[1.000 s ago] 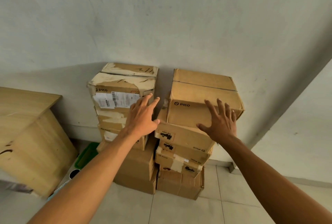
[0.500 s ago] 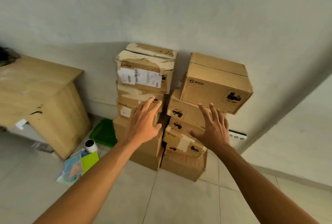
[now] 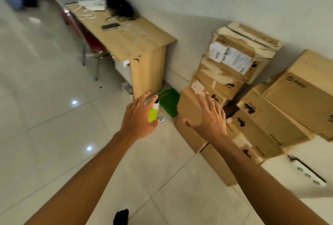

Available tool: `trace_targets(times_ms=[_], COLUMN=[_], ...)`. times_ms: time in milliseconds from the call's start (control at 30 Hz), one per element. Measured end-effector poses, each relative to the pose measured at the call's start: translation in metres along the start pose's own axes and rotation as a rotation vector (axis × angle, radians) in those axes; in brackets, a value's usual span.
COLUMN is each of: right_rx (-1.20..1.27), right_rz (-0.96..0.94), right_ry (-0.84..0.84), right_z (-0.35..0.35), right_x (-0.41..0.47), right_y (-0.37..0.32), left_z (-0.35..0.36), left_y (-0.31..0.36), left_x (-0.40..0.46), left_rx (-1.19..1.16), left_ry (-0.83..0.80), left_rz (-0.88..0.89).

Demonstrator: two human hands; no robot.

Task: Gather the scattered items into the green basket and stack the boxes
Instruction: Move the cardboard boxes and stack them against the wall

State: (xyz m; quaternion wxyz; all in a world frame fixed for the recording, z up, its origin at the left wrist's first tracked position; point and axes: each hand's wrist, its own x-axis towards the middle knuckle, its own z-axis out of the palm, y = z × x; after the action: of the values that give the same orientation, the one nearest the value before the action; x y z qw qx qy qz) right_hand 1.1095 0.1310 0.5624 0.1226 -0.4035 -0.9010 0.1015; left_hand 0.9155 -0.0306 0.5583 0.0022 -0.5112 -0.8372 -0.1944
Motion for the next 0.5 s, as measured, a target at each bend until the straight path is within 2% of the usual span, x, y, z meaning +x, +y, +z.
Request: trace_targets(times_ms=[300,500], right_rx=[0.043,0.020], right_rz=[-0.300,-0.494], right_ry=[-0.099,-0.241], right_z=[0.089,0.150], right_x=[-0.028,-0.076], right_y=[-0.160,-0.279], left_z=[-0.034,-0.055], left_y=[-0.144,-0.238], left_x=[-0.140,-0.255], left_rx=[0.026,-0.001], left_ry=[0.019,0.034], left_rz=[-0.341,-0.544])
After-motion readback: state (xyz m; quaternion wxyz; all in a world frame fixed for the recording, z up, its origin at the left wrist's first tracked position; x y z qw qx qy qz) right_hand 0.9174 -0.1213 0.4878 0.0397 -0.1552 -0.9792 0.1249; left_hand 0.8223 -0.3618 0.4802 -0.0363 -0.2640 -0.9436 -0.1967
